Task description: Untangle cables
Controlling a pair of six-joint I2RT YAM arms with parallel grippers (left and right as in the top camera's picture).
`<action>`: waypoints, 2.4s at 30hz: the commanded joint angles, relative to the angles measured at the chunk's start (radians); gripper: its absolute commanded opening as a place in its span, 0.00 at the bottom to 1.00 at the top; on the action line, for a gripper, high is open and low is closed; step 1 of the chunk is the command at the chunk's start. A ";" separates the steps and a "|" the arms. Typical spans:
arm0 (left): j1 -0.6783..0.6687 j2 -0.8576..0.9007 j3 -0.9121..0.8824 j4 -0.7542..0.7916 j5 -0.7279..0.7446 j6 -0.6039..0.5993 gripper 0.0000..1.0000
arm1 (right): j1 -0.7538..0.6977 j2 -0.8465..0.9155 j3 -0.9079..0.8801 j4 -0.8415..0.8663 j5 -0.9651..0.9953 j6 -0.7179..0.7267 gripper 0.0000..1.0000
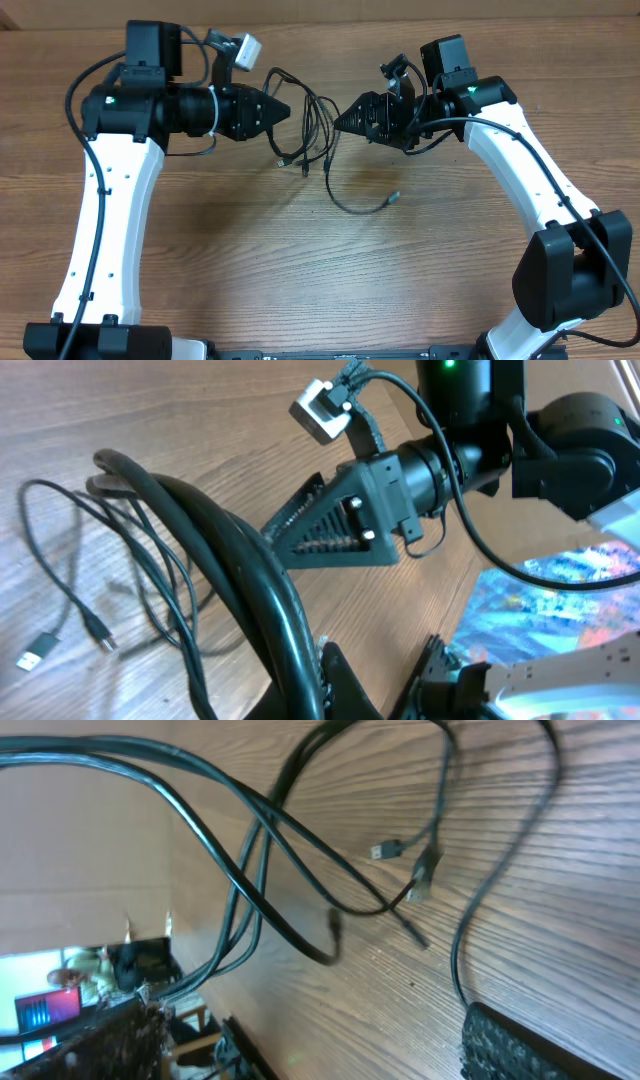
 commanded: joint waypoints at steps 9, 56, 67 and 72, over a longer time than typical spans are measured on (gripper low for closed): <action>-0.017 -0.007 0.019 -0.049 0.064 0.096 0.04 | 0.108 -0.005 -0.003 0.108 -0.043 -0.004 0.91; 0.018 -0.007 0.019 -0.159 -0.454 -0.192 0.04 | -0.107 -0.069 0.144 0.277 0.234 0.050 0.11; 0.015 -0.007 0.019 -0.037 -0.841 -0.208 0.09 | -0.273 -0.286 0.156 -0.168 0.400 0.042 0.04; -0.021 -0.005 0.008 -0.040 -0.715 -0.178 0.16 | -0.273 -0.283 0.154 -0.256 0.428 0.016 0.04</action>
